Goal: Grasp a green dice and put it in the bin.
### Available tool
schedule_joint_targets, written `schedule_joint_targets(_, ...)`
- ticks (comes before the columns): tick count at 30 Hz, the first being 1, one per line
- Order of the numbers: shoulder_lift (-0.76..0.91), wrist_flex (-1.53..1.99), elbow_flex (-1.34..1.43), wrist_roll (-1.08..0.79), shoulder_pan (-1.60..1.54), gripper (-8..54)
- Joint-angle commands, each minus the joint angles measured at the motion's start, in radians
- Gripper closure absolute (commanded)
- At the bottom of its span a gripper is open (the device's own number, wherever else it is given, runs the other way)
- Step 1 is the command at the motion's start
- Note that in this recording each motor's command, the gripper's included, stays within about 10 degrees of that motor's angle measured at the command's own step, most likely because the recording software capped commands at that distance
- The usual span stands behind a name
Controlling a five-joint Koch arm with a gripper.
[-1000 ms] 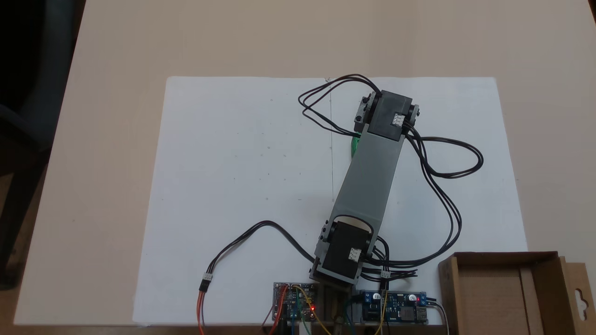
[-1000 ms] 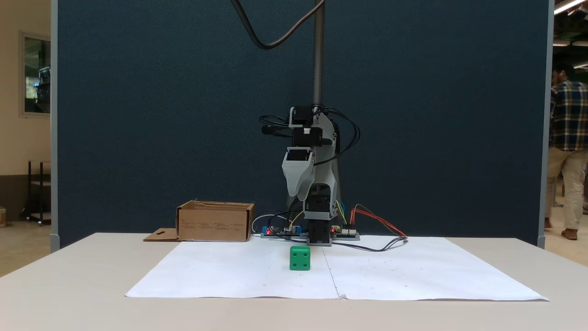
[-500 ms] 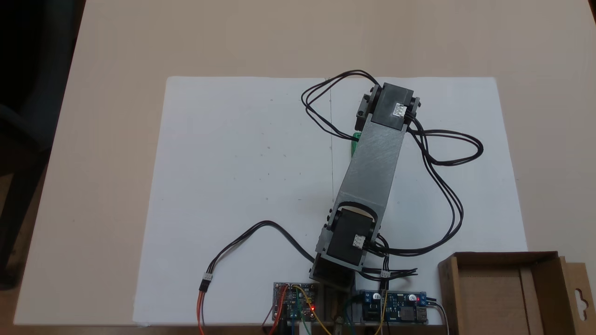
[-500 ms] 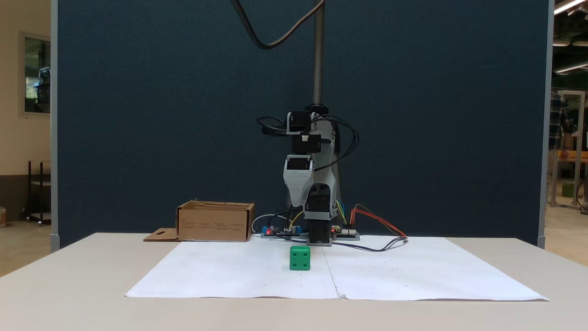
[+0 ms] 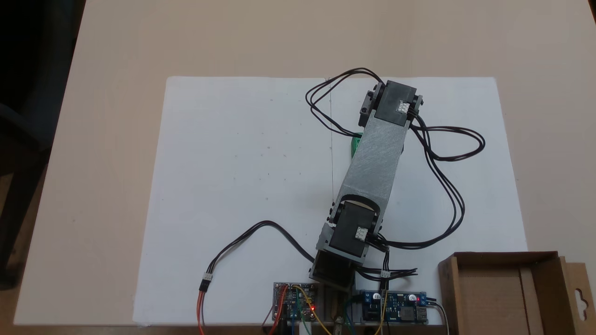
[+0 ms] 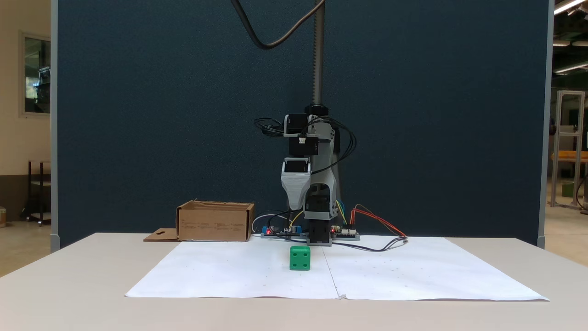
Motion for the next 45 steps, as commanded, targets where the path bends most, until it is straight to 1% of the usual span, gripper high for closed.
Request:
schedule_joint_targets(1,0.006,-0.028,-0.078,-0.069,-0.009,0.7)
schedule_joint_targets(10,-0.054,-0.106,-0.083,-0.057,-0.046,1.1)
schedule_joint_targets(23,-0.117,-0.149,-0.081,0.046,-0.089,1.7)
schedule_joint_targets(32,-0.13,-0.195,-0.08,0.126,-0.11,2.4)
schedule_joint_targets(45,-0.146,-0.218,-0.037,0.166,-0.112,2.5)
